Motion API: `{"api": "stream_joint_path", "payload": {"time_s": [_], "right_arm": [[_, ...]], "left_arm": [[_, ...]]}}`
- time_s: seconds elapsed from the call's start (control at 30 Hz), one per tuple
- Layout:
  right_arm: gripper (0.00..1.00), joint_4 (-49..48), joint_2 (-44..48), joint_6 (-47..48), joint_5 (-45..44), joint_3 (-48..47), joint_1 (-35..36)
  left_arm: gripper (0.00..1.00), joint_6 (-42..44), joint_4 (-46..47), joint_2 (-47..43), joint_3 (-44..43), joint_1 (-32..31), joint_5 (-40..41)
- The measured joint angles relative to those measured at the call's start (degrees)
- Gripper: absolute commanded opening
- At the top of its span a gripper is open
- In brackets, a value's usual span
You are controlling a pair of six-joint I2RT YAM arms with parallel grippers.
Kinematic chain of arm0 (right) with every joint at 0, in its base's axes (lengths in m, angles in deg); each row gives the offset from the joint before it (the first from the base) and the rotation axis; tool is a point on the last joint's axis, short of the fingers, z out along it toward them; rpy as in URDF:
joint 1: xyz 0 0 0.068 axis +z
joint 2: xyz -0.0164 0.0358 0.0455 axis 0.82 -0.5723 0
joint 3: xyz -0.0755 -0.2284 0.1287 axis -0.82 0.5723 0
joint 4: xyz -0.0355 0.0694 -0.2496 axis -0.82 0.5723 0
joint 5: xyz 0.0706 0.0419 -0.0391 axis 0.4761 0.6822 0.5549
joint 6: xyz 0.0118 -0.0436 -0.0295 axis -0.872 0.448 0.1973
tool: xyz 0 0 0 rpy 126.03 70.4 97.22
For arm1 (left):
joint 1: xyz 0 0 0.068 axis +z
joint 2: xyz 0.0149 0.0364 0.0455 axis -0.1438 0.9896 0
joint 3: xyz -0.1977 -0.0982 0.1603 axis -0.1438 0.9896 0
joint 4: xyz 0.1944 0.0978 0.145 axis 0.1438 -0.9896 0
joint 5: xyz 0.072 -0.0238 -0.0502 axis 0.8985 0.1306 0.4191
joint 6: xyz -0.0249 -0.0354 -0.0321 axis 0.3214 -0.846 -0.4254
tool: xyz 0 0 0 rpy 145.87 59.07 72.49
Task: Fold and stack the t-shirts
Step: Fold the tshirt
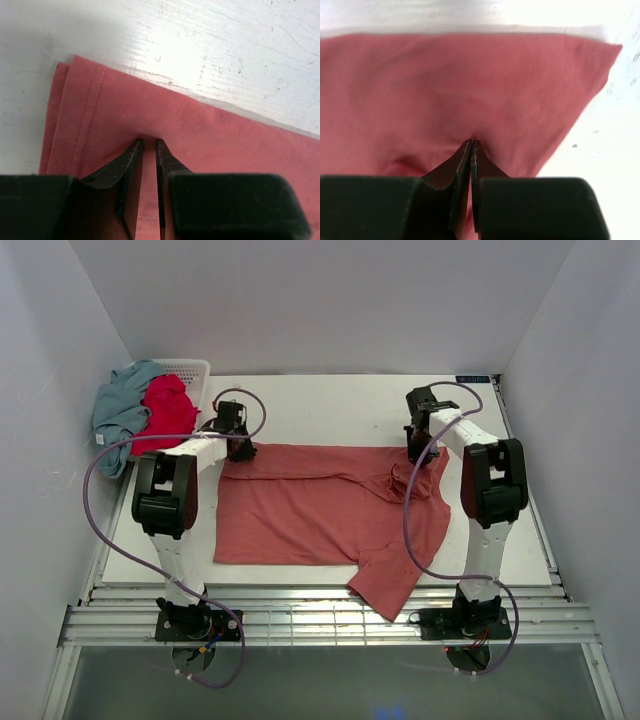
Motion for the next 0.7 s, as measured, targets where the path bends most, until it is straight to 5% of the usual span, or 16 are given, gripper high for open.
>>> {"api": "stream_joint_path", "payload": {"time_s": [0.3,0.7], "right_arm": [[0.08,0.17,-9.14,0.11,-1.6,-9.27,-3.85],[0.08,2.21,-25.94,1.14,4.22,-37.05,-9.33]], "left_arm": [[0.25,0.46,1.4,4.83,-5.07,0.44,-0.24],[0.23,1.29,1.27,18.49,-24.46,2.64,-3.3]]}}
